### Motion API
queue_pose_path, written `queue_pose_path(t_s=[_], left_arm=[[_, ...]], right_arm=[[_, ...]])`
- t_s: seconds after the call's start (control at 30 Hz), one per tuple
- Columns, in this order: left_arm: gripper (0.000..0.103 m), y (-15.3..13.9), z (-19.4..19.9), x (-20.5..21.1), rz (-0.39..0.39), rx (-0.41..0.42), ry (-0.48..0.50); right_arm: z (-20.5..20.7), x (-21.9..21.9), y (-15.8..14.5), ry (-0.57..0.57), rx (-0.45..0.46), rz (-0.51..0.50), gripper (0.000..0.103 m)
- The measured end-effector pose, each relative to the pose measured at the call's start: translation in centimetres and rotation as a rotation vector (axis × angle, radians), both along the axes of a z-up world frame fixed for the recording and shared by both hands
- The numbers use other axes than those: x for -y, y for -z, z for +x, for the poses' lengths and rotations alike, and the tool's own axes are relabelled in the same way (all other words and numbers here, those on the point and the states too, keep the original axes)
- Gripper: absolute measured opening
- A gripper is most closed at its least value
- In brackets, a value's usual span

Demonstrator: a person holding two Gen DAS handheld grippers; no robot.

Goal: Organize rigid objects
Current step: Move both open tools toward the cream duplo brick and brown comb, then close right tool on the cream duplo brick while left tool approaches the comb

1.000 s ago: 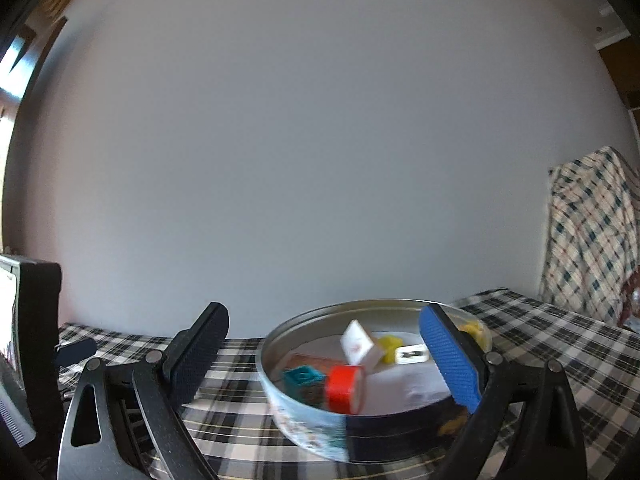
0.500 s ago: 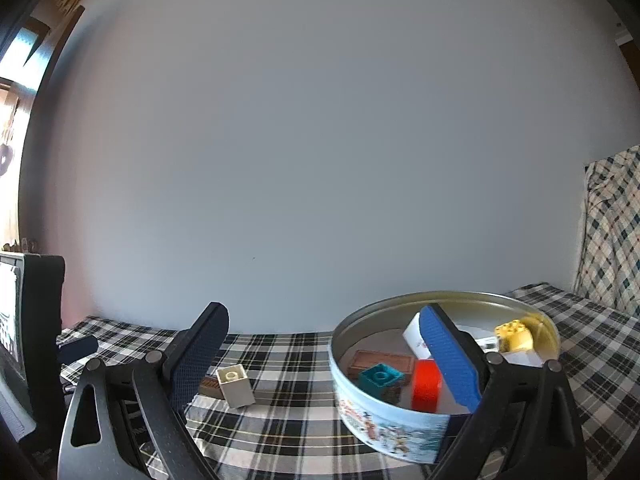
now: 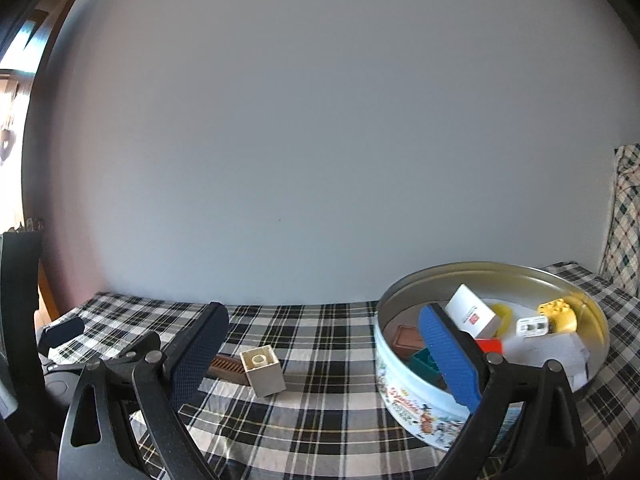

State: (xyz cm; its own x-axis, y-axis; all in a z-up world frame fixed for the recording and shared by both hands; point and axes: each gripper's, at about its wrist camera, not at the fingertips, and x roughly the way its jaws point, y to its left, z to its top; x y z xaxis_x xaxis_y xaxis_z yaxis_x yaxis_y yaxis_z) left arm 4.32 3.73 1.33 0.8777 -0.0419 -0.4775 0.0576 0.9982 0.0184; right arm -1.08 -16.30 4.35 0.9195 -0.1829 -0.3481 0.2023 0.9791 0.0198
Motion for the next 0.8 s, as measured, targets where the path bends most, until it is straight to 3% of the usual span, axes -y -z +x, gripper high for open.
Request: queue_pose_path(t_s=[0.3, 0.57, 0.63, 0.7, 0.8], left_arm=[[0.102, 0.8, 2.4, -3.6, -0.016, -0.062, -0.099], [0.102, 2.0, 4.3, -6.0, -0.075, -0.161, -0.146], [0.102, 2.3, 4.7, -6.0, -0.081, -0.187, -0.14], [0.102, 2.6, 5.1, -5.9, -0.078, -0.205, -0.131], [0.102, 2.8, 5.4, -5.5, -0.068, -0.226, -0.106]], right_arm=[[2.5, -1.5, 1.0, -0.058, -0.075, -0.036, 0.098], [8.5, -1.5, 3.7, -0.151, -0.316, 0.047, 0.097], [9.7, -1.3, 4.6, -0.167, -0.392, 0.068, 0.092], [10.9, -1.1, 5.7, -0.189, -0.481, 0.094, 0.074], [12.3, -1.4, 7.5, -0.215, -0.587, 0.112, 0.057]])
